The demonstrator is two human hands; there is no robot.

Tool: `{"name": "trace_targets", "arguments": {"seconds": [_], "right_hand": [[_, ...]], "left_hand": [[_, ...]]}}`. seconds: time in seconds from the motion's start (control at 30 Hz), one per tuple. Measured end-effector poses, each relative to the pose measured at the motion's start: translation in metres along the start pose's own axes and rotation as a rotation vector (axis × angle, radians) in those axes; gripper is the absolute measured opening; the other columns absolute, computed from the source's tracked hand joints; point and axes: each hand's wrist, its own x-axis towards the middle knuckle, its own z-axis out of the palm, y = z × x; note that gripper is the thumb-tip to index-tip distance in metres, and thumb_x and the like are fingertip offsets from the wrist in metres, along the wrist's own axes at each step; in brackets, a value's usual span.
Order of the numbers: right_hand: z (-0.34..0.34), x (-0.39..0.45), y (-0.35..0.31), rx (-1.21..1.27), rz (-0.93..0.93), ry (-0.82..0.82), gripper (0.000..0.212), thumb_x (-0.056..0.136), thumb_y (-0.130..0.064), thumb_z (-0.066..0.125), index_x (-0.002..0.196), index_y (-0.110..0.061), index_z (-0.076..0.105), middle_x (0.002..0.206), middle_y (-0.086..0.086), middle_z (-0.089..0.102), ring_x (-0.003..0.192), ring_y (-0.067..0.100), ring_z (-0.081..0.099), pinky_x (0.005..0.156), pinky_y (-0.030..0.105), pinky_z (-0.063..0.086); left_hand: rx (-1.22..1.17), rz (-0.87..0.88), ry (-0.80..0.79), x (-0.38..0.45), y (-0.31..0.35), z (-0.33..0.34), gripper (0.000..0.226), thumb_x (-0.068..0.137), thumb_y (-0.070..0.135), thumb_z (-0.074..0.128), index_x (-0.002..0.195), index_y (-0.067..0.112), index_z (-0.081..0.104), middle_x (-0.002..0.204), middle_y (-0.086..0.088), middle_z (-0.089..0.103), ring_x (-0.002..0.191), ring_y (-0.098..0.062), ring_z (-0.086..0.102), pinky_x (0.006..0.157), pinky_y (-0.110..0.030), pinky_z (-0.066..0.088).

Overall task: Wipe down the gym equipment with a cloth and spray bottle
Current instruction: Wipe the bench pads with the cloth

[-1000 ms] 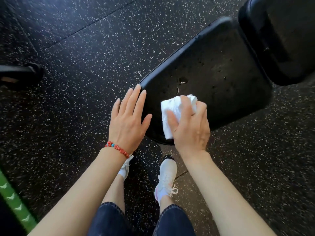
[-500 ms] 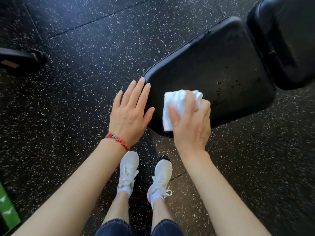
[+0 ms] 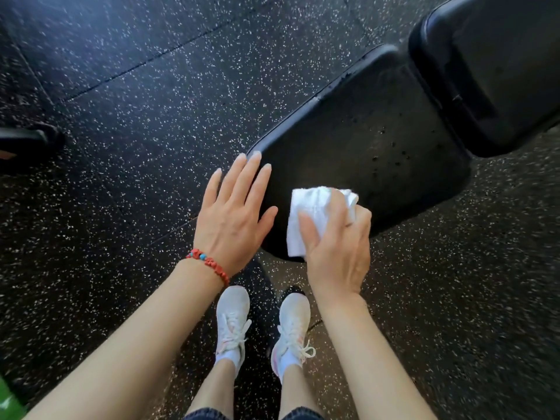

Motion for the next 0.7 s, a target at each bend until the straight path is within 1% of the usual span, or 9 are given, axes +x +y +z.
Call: {"name": "trace_targets", "arguments": {"seconds": [0.07, 0.17, 0.27, 0.33, 0.4, 0.43, 0.53, 0.63, 0.7], "right_hand": [[-0.001, 0.005, 0.005, -0.012, -0.028, 0.022, 0.043, 0.092, -0.049, 0.039, 0.116, -0.013, 0.043, 0.089, 0.017, 0.049, 0.069, 0.030, 0.051, 0.050, 0.033, 0.045], [-0.001, 0.014, 0.007, -0.028, -0.037, 0.024, 0.043, 0.091, -0.049, 0.040, 0.115, -0.014, 0.043, 0.090, 0.018, 0.050, 0.070, 0.031, 0.052, 0.051, 0.032, 0.044], [-0.006, 0.036, 0.014, -0.030, 0.105, 0.017, 0.048, 0.086, -0.050, 0.046, 0.117, -0.014, 0.047, 0.094, 0.019, 0.049, 0.076, 0.035, 0.050, 0.056, 0.036, 0.043], [-0.011, 0.071, 0.029, -0.024, 0.253, 0.051, 0.054, 0.084, -0.052, 0.044, 0.121, -0.014, 0.048, 0.104, 0.021, 0.048, 0.086, 0.039, 0.050, 0.064, 0.040, 0.045], [-0.016, 0.101, 0.045, -0.009, 0.362, 0.070, 0.054, 0.084, -0.054, 0.041, 0.123, -0.017, 0.046, 0.111, 0.018, 0.045, 0.095, 0.036, 0.048, 0.072, 0.046, 0.048], [-0.017, 0.106, 0.051, -0.010, 0.372, 0.069, 0.052, 0.085, -0.053, 0.042, 0.123, -0.019, 0.045, 0.111, 0.016, 0.044, 0.096, 0.034, 0.047, 0.073, 0.048, 0.049], [-0.016, 0.078, 0.047, 0.002, 0.256, 0.030, 0.048, 0.084, -0.048, 0.050, 0.123, -0.021, 0.041, 0.108, 0.017, 0.045, 0.090, 0.032, 0.048, 0.067, 0.042, 0.049], [-0.017, 0.040, 0.048, 0.036, -0.021, -0.026, 0.046, 0.087, -0.050, 0.048, 0.118, -0.017, 0.044, 0.094, 0.018, 0.050, 0.076, 0.032, 0.051, 0.057, 0.034, 0.045], [-0.019, 0.049, 0.063, 0.020, -0.168, -0.037, 0.045, 0.089, -0.051, 0.044, 0.115, -0.014, 0.048, 0.089, 0.018, 0.051, 0.071, 0.030, 0.052, 0.054, 0.030, 0.044]], "left_hand": [[-0.005, 0.041, 0.010, 0.008, 0.006, 0.003, 0.053, 0.092, 0.033, 0.038, 0.135, 0.004, 0.046, 0.144, -0.014, 0.041, 0.134, -0.027, 0.029, 0.109, -0.045, 0.022], [-0.009, 0.078, 0.040, 0.020, 0.015, 0.008, 0.050, 0.092, 0.031, 0.039, 0.133, 0.004, 0.048, 0.142, -0.016, 0.044, 0.133, -0.029, 0.034, 0.108, -0.046, 0.023], [-0.014, 0.070, 0.040, 0.026, 0.023, 0.014, 0.051, 0.089, 0.031, 0.040, 0.133, 0.005, 0.048, 0.142, -0.016, 0.044, 0.132, -0.029, 0.033, 0.109, -0.045, 0.021], [0.002, 0.067, 0.019, 0.026, 0.024, 0.016, 0.052, 0.090, 0.032, 0.039, 0.135, 0.006, 0.046, 0.144, -0.016, 0.042, 0.134, -0.029, 0.029, 0.110, -0.045, 0.019], [0.004, 0.061, 0.007, 0.025, 0.024, 0.016, 0.052, 0.092, 0.032, 0.038, 0.136, 0.007, 0.044, 0.145, -0.015, 0.039, 0.136, -0.029, 0.027, 0.112, -0.045, 0.017], [0.006, 0.058, 0.002, 0.024, 0.023, 0.015, 0.052, 0.092, 0.033, 0.038, 0.137, 0.007, 0.043, 0.146, -0.015, 0.038, 0.136, -0.029, 0.026, 0.112, -0.045, 0.017], [0.021, 0.047, -0.001, 0.025, 0.026, 0.014, 0.051, 0.091, 0.032, 0.038, 0.136, 0.007, 0.044, 0.145, -0.016, 0.039, 0.135, -0.029, 0.027, 0.111, -0.045, 0.018], [0.021, -0.008, 0.007, 0.026, 0.033, 0.016, 0.051, 0.091, 0.032, 0.039, 0.135, 0.006, 0.045, 0.144, -0.016, 0.040, 0.135, -0.029, 0.028, 0.111, -0.046, 0.018], [0.025, -0.062, 0.015, 0.027, 0.041, 0.017, 0.052, 0.091, 0.032, 0.040, 0.135, 0.006, 0.044, 0.145, -0.016, 0.039, 0.135, -0.030, 0.030, 0.112, -0.046, 0.017]]}}
